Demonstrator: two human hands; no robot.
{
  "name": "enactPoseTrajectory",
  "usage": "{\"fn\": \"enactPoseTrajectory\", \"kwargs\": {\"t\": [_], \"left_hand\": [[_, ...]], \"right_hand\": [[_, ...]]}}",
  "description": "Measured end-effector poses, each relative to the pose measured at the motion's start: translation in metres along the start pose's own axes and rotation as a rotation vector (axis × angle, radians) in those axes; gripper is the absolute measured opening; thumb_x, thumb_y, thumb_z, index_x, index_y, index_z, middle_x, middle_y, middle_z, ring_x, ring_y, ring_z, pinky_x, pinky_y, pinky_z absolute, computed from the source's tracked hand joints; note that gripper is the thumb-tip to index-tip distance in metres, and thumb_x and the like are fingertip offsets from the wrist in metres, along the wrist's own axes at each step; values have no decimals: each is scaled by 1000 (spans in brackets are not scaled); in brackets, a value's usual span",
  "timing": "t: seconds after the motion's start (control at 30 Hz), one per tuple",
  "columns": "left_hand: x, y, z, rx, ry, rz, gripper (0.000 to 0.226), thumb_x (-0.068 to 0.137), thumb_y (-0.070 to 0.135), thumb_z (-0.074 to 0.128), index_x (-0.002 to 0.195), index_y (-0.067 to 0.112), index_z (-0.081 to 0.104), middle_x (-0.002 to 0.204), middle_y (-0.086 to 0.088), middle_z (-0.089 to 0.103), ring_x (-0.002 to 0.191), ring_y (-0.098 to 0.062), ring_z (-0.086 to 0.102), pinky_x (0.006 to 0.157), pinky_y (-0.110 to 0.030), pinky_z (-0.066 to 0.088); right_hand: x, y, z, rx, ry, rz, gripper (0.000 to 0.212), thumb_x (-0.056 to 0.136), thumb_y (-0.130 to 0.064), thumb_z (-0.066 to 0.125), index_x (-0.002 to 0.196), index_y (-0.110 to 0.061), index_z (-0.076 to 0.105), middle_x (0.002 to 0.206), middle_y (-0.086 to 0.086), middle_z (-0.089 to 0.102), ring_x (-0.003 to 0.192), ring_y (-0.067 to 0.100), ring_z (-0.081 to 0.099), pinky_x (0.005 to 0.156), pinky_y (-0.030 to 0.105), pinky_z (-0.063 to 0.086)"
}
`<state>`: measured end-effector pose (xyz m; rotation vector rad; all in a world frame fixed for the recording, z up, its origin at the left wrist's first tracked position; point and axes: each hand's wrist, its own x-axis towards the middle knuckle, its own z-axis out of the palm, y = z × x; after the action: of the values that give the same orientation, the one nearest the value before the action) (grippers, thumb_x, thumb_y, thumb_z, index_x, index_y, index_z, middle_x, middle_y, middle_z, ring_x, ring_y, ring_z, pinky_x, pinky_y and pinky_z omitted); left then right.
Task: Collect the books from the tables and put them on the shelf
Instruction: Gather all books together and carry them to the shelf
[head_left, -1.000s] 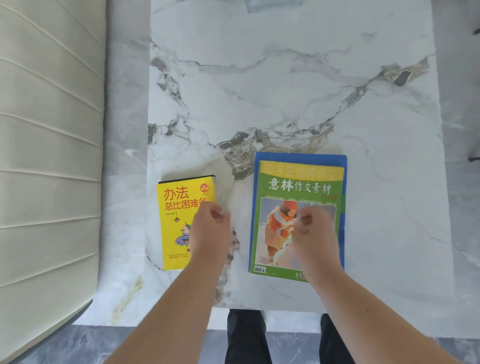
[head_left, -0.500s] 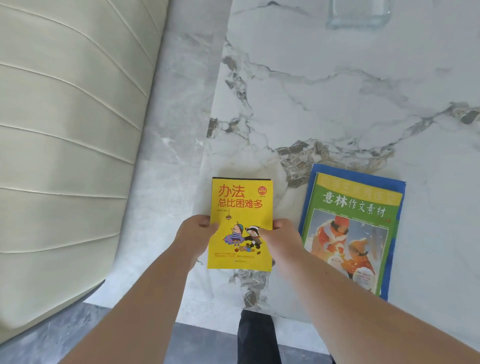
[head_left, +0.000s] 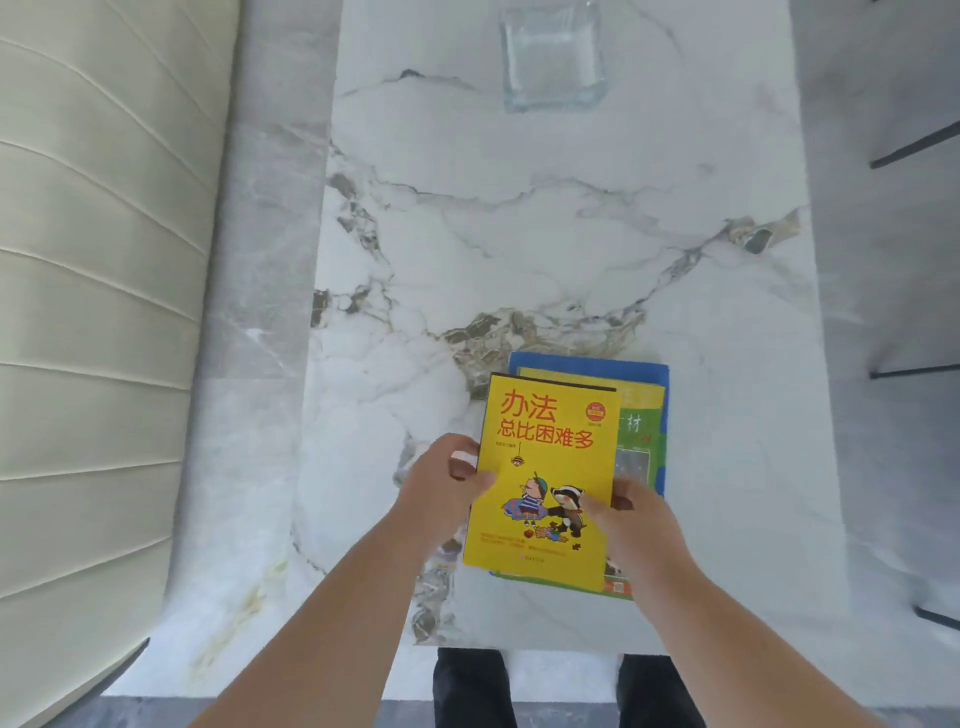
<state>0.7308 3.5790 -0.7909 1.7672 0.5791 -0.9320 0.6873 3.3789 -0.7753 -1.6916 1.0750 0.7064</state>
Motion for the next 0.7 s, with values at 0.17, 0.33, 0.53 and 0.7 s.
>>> {"fn": "enactPoseTrajectory", "kwargs": {"t": [0.17,0.33,0.53,0.7], "left_hand": [[16,3,57,160,125,23,16,88,18,70,94,19,56,78,8,58,72,-14,57,65,-29,45],[18,-3,74,211,207,-30,16,85,21,73,86,21,57,75,8,60,76,-18,60,69,-32,48],[21,1,76,337,301,-153,52,80,36,78,119,14,51,114,-6,53,105,-28,57,76,-35,44],[27,7,71,150,175,-190,62,81,30,79,130,9,46,113,-4,58,95,-23,57,73,-31,43]], "right_hand": [[24,26,-25,-92,68,-12,5,90,-23,63,95,-23,63,92,0,71,78,19,69,65,34,57],[42,39,-24,-119,132,-6,11,89,-23,63,97,-15,61,82,-1,65,66,13,62,51,25,46],[45,40,-25,-237,225,25,48,78,-28,76,114,-13,48,111,3,49,107,26,52,85,40,50],[57,30,-33,-98,160,106,59,73,-26,80,113,-15,39,115,10,55,102,32,62,82,45,57]]}}
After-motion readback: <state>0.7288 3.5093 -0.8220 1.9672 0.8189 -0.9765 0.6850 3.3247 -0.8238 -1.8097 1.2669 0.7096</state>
